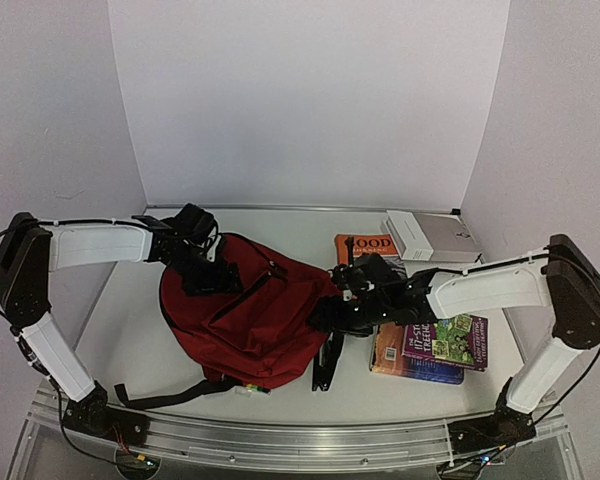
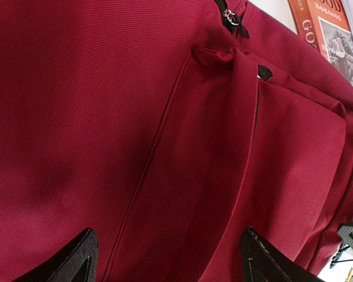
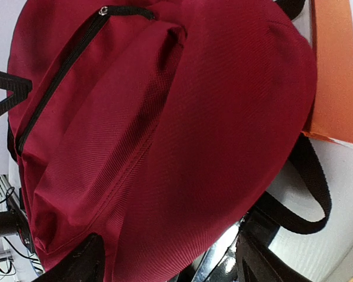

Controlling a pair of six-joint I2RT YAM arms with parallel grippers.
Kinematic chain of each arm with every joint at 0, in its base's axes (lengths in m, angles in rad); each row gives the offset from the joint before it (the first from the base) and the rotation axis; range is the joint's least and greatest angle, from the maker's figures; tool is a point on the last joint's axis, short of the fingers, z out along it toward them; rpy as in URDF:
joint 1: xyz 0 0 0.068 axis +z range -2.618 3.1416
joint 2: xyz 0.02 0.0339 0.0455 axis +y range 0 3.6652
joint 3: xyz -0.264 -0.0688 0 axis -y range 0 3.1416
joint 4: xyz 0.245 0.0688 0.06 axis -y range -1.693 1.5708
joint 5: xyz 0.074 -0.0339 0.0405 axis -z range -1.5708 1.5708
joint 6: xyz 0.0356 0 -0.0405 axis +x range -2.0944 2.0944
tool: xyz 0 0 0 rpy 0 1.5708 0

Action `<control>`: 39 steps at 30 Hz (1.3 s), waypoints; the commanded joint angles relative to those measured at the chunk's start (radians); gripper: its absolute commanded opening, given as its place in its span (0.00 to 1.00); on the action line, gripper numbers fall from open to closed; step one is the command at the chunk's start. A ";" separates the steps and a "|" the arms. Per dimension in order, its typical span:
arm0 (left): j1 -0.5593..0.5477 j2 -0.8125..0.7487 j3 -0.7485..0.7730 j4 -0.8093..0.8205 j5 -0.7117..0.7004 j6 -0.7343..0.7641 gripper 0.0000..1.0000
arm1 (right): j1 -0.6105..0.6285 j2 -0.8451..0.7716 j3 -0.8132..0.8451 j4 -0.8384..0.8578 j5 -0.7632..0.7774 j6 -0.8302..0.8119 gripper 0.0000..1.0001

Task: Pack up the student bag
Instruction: Adjust the student bag at the center of the board.

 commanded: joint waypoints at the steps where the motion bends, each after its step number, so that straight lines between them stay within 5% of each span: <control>1: -0.022 0.041 0.069 -0.012 -0.037 0.042 0.77 | 0.017 0.061 0.050 0.050 -0.004 0.007 0.70; 8: -0.031 0.078 0.071 -0.013 -0.023 0.061 0.54 | 0.021 0.056 0.048 0.051 0.030 0.008 0.49; 13: -0.033 0.059 0.066 0.023 -0.014 0.061 0.13 | 0.020 0.030 0.060 0.051 0.071 -0.009 0.08; 16: -0.033 0.005 0.061 0.042 -0.045 0.047 0.00 | 0.020 0.007 0.099 0.031 0.112 -0.048 0.00; 22: -0.033 -0.098 0.092 -0.006 -0.073 0.009 0.00 | -0.015 -0.005 0.264 -0.096 0.254 -0.177 0.00; 31: -0.032 -0.179 0.059 0.048 0.049 -0.152 0.00 | -0.220 0.158 0.527 -0.117 0.215 -0.406 0.03; 36: -0.033 -0.166 -0.026 0.184 0.065 -0.263 0.00 | -0.280 0.315 0.701 -0.157 0.187 -0.473 0.48; 39: -0.033 -0.128 -0.047 0.219 0.016 -0.280 0.00 | -0.282 0.337 0.760 -0.193 0.163 -0.483 0.66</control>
